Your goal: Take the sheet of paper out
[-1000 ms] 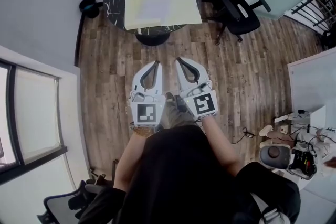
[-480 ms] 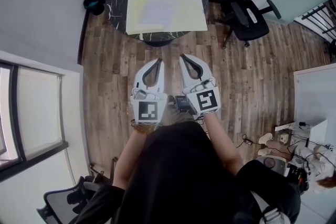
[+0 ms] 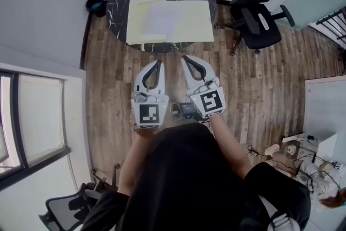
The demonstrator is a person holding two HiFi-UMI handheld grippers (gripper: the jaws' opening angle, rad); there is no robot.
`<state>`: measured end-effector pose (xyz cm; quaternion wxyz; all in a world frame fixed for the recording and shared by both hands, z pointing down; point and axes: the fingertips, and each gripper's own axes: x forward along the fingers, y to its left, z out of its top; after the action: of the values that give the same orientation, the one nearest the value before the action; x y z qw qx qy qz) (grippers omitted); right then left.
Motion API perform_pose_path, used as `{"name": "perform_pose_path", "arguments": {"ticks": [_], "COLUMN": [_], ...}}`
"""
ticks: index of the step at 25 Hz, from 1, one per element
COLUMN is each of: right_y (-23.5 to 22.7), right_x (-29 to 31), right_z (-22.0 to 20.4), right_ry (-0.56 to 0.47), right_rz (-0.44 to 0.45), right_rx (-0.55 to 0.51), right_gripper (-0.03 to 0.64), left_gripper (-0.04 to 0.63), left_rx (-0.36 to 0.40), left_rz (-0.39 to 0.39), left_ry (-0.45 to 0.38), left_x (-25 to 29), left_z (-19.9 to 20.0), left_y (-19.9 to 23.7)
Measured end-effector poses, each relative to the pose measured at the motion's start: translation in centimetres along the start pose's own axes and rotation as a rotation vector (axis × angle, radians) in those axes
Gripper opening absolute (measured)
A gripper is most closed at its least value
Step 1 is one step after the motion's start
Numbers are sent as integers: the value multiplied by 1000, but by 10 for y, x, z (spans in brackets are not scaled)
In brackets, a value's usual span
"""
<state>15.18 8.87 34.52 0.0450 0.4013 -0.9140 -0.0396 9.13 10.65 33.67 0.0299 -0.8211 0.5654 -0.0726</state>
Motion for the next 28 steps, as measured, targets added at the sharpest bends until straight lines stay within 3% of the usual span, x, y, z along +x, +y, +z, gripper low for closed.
{"name": "perform_pose_path", "arguments": {"ticks": [4, 7, 12, 21, 28], "right_y": [-22, -32, -45, -80, -109], "right_x": [16, 25, 43, 91, 130], "right_z": [-5, -11, -17, -37, -33], "right_ry": [-3, -7, 8, 36, 69], "right_rz": [18, 24, -6, -65, -91], "right_rx": [-3, 2, 0, 28, -35], "right_gripper": [-3, -2, -3, -2, -3], "left_gripper": [11, 12, 11, 11, 11], "left_rx": [-6, 47, 73, 42, 29], "left_rz": [18, -9, -2, -18, -79], "left_ry": [-5, -18, 6, 0, -58], "left_x": [28, 38, 57, 105, 147], "left_z": [1, -2, -9, -26, -9], "left_y": [-1, -5, 16, 63, 87]}}
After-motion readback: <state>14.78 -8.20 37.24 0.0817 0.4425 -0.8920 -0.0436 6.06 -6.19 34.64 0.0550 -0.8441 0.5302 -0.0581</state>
